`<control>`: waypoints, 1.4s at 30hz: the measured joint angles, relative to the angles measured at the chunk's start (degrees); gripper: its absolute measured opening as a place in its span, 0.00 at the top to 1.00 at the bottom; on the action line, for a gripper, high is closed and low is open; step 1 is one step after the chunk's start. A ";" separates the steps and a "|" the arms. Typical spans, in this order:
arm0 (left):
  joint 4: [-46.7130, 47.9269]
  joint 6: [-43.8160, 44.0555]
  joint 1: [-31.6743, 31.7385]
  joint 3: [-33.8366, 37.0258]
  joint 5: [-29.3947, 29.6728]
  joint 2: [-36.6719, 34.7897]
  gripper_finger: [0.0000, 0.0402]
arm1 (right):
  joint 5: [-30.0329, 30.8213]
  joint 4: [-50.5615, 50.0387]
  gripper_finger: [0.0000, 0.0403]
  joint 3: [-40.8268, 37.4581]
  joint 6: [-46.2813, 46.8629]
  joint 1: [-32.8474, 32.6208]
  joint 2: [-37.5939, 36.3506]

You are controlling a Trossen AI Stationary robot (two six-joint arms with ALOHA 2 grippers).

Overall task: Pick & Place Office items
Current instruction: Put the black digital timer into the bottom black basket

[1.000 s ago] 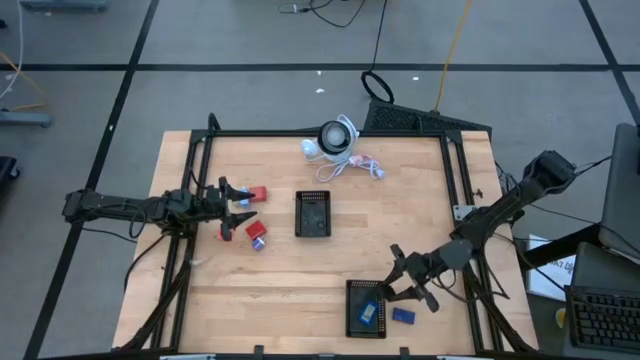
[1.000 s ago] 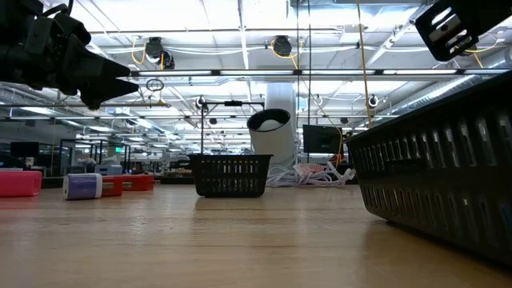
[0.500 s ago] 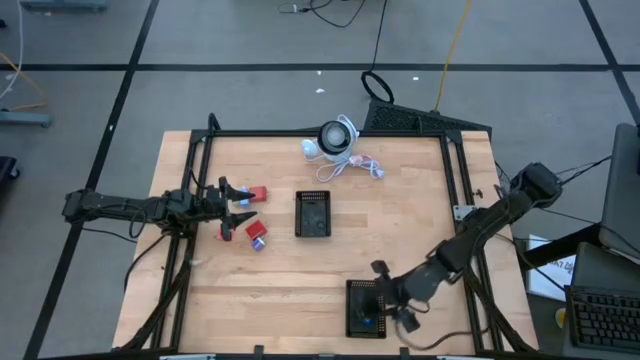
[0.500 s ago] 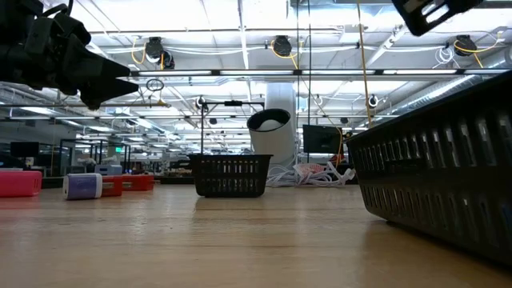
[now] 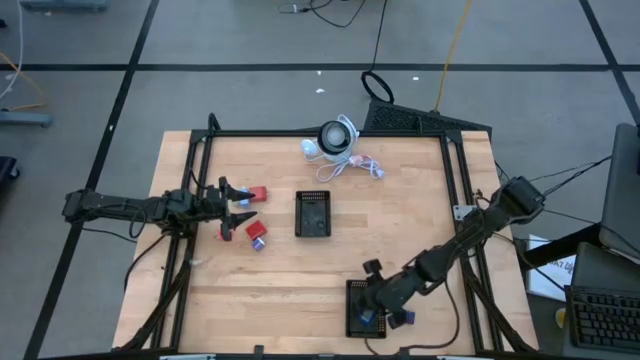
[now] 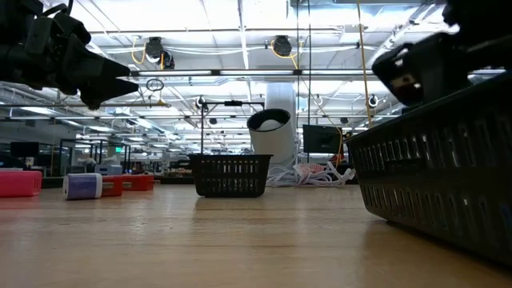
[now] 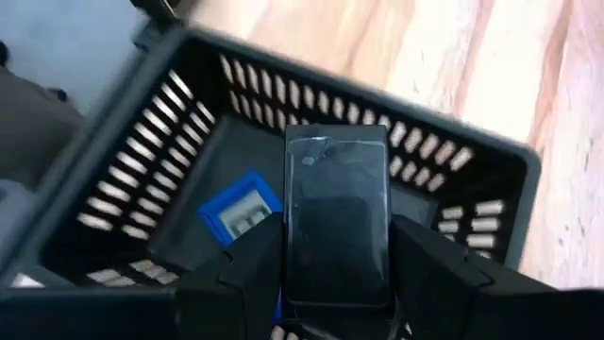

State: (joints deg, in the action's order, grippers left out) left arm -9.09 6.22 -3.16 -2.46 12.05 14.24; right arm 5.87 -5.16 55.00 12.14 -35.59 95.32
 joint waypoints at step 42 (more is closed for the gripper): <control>-0.10 0.00 0.01 0.00 0.00 0.01 0.34 | 0.02 0.31 0.51 -0.02 -4.02 1.11 0.54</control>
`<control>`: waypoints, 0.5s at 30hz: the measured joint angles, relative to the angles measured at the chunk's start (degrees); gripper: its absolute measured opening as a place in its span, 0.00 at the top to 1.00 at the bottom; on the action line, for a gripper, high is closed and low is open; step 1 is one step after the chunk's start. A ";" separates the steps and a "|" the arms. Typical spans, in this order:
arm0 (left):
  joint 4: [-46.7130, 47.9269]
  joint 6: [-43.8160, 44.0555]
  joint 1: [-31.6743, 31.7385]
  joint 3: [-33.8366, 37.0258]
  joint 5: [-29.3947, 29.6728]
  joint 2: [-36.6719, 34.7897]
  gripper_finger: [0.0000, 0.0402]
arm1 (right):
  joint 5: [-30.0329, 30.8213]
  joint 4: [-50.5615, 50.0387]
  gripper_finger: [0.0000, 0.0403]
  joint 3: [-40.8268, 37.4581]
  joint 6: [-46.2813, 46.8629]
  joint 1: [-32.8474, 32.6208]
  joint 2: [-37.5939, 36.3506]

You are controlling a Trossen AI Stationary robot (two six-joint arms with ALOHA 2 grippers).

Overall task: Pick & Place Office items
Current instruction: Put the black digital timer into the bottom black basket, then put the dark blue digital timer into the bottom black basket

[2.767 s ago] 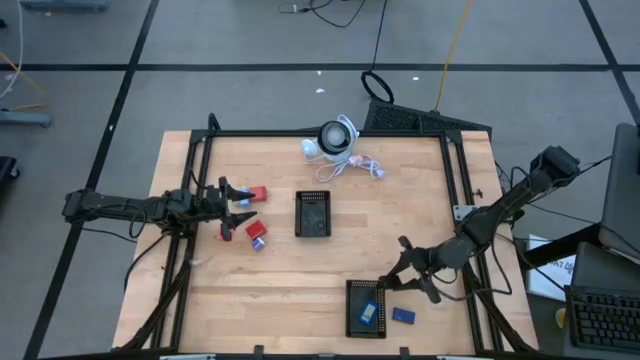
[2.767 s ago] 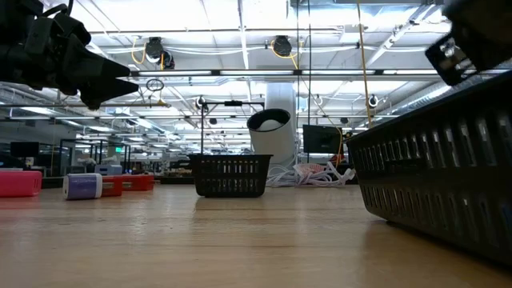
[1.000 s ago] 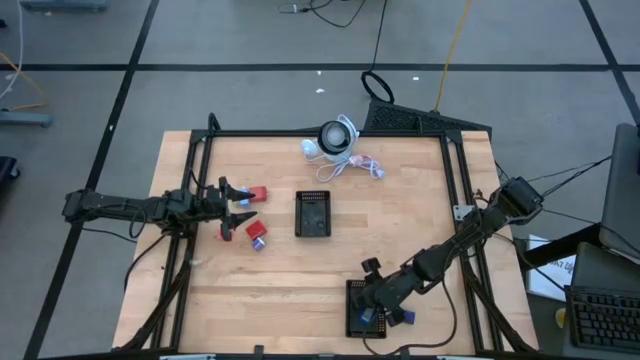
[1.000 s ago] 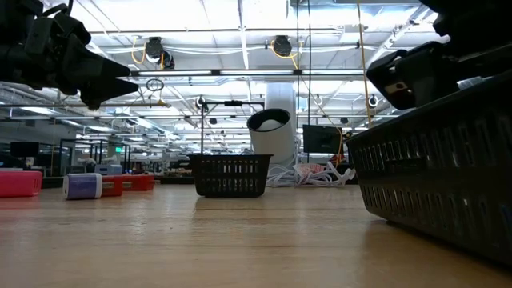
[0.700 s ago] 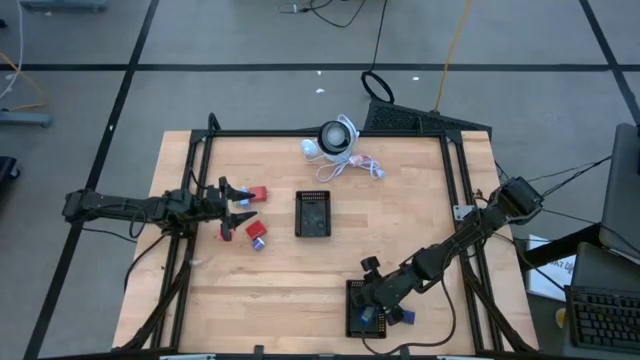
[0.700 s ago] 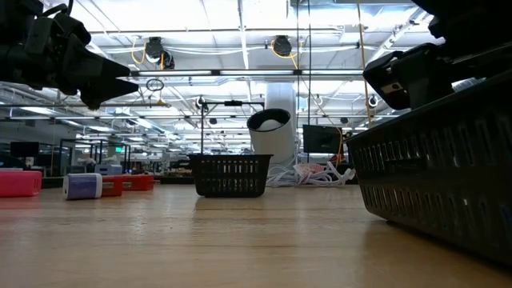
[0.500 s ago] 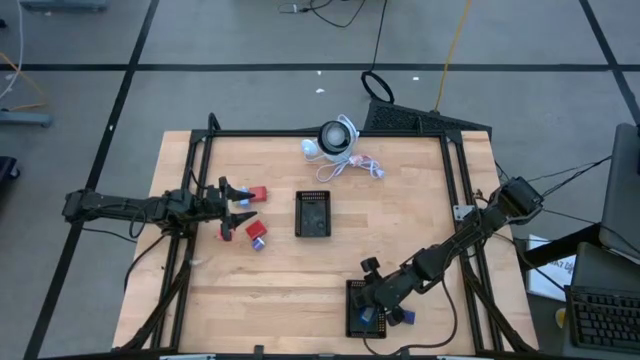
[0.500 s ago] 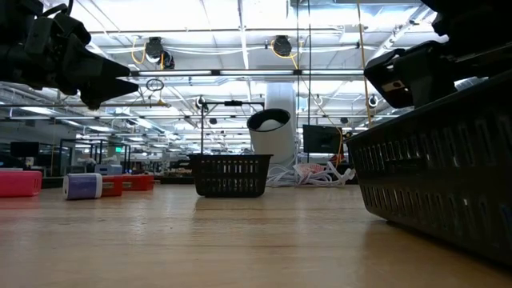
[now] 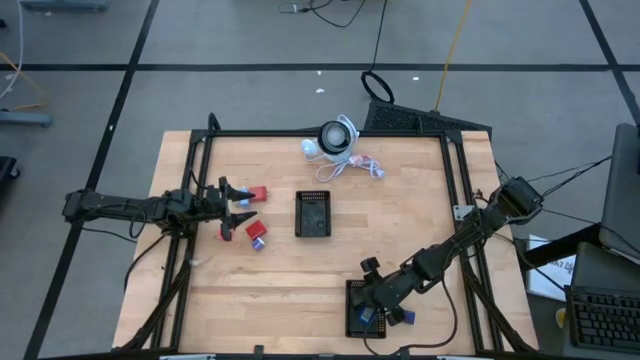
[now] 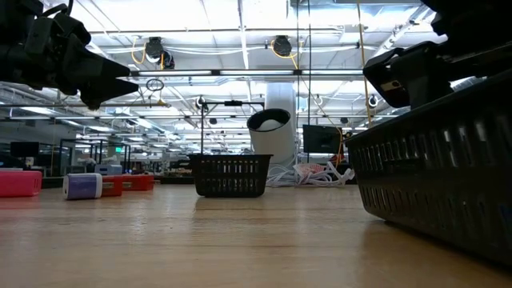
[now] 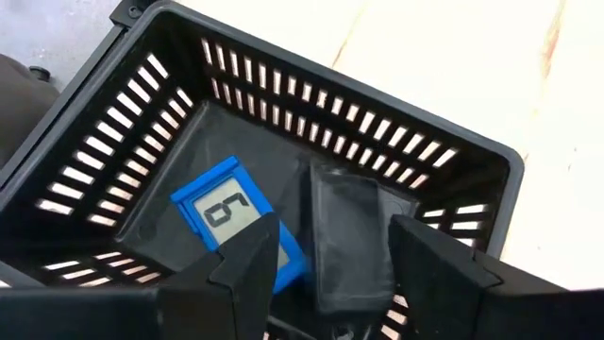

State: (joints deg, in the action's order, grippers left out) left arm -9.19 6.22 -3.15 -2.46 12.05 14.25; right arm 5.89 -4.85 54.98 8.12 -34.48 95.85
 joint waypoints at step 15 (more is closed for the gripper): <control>0.00 0.00 0.01 0.00 0.00 -0.01 0.34 | -0.15 -0.06 0.46 -0.07 -1.32 -2.13 -6.91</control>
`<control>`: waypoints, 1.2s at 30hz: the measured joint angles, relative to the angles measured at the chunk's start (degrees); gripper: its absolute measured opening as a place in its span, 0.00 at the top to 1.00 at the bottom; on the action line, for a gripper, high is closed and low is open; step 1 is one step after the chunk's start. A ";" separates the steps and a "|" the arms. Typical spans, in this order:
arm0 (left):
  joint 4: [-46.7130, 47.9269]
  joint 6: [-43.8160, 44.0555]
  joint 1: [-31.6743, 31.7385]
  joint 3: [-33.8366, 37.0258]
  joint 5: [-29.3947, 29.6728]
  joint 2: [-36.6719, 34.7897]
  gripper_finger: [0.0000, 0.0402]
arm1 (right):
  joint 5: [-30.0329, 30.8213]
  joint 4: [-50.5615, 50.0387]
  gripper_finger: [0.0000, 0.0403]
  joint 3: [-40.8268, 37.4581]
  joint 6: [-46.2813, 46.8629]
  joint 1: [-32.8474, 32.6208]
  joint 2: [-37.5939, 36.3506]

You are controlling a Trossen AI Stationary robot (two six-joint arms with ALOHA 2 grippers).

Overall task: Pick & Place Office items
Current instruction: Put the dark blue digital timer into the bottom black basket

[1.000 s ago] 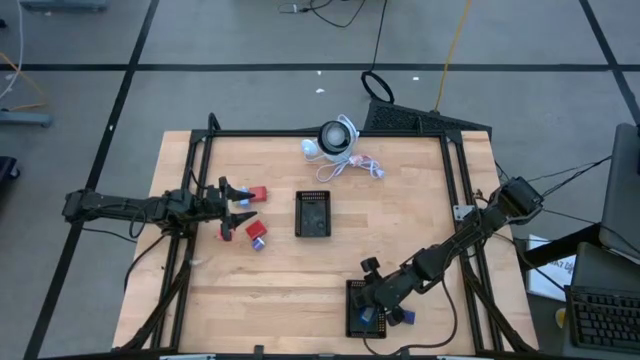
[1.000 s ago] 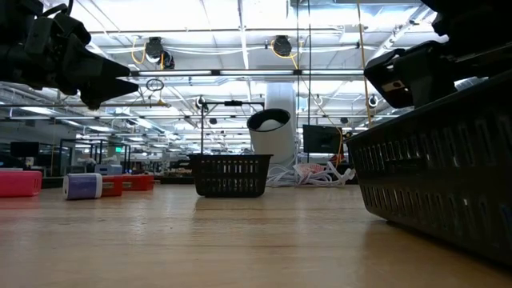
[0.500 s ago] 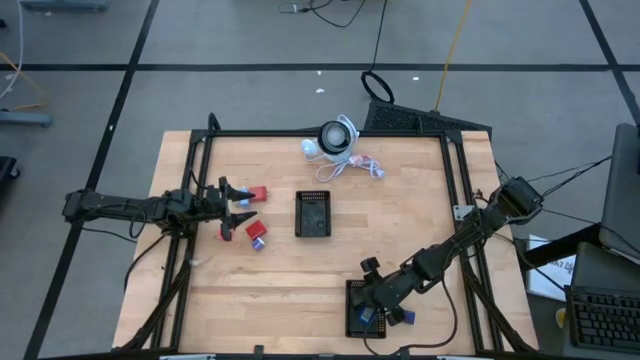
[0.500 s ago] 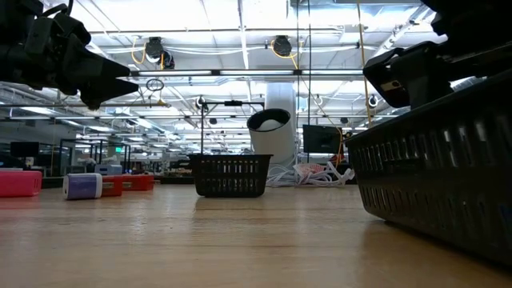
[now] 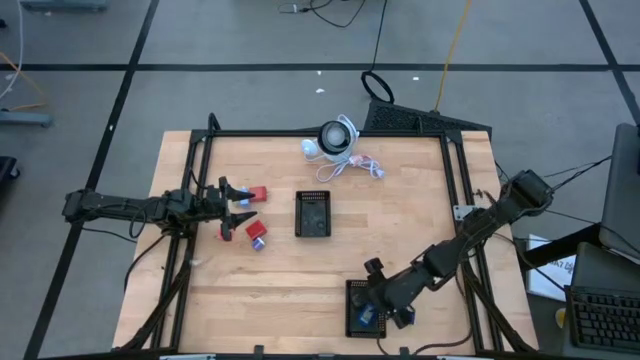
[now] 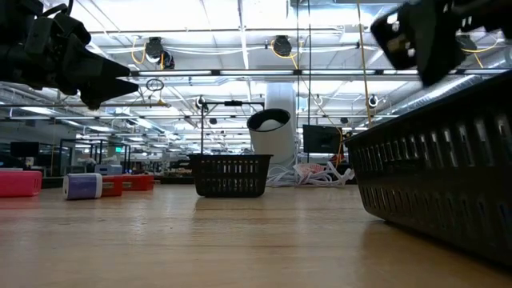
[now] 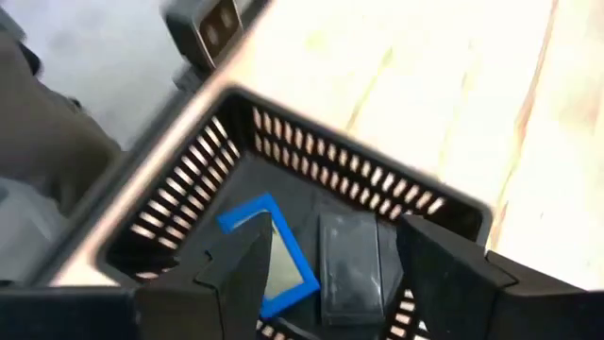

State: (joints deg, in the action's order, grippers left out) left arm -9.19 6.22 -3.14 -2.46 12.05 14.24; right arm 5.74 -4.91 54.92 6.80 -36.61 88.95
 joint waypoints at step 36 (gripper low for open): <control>-0.02 0.00 -0.01 0.00 0.00 0.00 0.34 | 0.01 -3.20 0.48 -6.78 13.60 -15.26 -29.91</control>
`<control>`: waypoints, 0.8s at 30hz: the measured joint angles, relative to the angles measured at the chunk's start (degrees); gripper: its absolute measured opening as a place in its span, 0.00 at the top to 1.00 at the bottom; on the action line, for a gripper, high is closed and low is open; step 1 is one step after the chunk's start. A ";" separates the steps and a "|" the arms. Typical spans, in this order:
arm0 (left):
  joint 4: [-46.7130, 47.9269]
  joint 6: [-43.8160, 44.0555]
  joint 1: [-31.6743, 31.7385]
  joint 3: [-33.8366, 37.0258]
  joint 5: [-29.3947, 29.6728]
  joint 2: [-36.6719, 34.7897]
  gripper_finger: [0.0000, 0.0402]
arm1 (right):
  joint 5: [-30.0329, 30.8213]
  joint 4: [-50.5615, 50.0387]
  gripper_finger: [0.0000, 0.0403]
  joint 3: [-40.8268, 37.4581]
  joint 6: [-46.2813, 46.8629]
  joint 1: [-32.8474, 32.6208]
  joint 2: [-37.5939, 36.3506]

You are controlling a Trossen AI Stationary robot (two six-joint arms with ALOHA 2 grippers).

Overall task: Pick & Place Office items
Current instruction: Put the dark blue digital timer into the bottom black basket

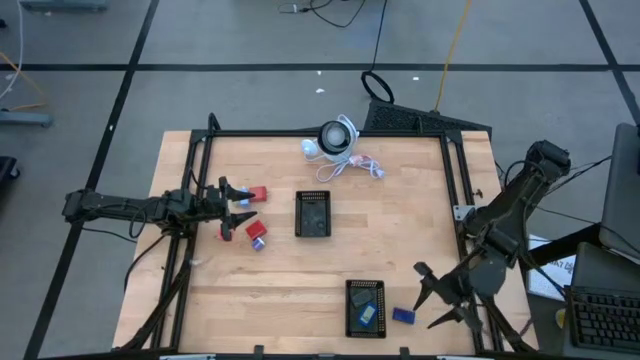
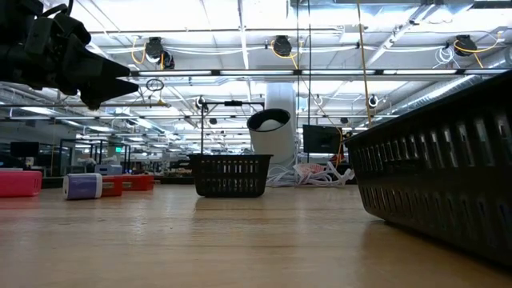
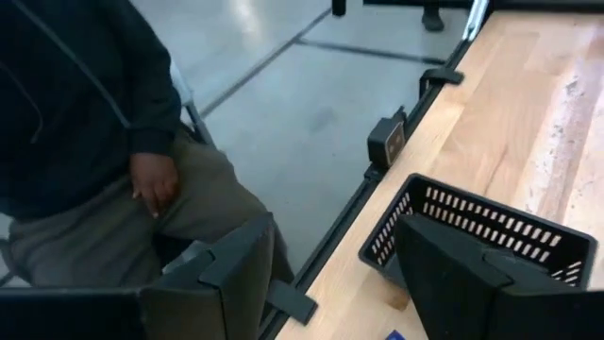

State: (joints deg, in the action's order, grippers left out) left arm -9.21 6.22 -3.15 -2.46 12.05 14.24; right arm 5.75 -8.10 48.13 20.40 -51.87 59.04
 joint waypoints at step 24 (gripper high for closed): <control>0.05 0.00 -0.01 0.00 0.00 0.02 0.34 | 7.55 37.82 0.48 -35.27 -0.22 0.50 -22.53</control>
State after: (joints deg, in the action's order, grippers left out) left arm -9.17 6.22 -3.16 -2.46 12.05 14.26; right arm 13.30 29.71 12.87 20.18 -51.37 36.52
